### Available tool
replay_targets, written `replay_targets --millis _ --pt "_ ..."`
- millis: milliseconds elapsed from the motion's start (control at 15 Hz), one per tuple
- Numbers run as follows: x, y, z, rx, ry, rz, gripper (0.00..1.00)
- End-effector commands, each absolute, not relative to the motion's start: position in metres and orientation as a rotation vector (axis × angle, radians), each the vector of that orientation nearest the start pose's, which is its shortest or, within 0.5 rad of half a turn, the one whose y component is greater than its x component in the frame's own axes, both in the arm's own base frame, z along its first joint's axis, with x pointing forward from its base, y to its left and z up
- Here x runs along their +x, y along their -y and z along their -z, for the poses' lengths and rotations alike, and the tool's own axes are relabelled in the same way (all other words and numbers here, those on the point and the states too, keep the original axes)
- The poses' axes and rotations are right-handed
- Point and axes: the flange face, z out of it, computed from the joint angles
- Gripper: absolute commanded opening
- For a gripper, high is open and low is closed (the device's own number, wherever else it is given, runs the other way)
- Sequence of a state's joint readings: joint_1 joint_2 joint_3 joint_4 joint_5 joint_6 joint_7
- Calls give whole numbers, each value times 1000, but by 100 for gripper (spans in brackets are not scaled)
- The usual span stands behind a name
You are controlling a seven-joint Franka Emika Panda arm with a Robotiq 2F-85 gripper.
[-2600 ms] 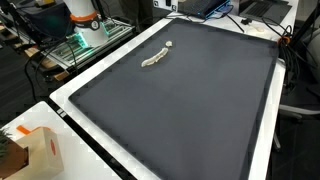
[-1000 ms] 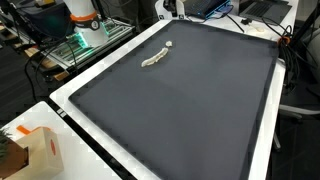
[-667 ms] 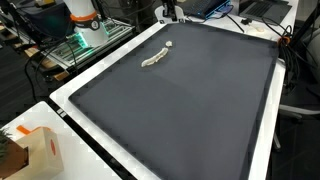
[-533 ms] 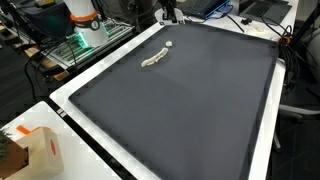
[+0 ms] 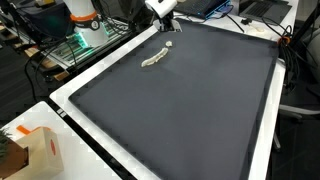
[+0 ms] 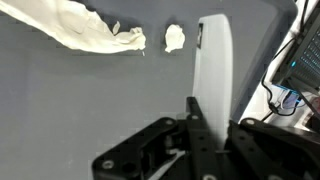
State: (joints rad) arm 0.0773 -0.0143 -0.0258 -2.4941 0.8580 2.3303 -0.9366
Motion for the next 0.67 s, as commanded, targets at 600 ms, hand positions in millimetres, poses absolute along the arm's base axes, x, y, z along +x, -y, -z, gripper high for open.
replay_targets --millis 600 --pt "446 -8 -247 -2445 182 103 1"
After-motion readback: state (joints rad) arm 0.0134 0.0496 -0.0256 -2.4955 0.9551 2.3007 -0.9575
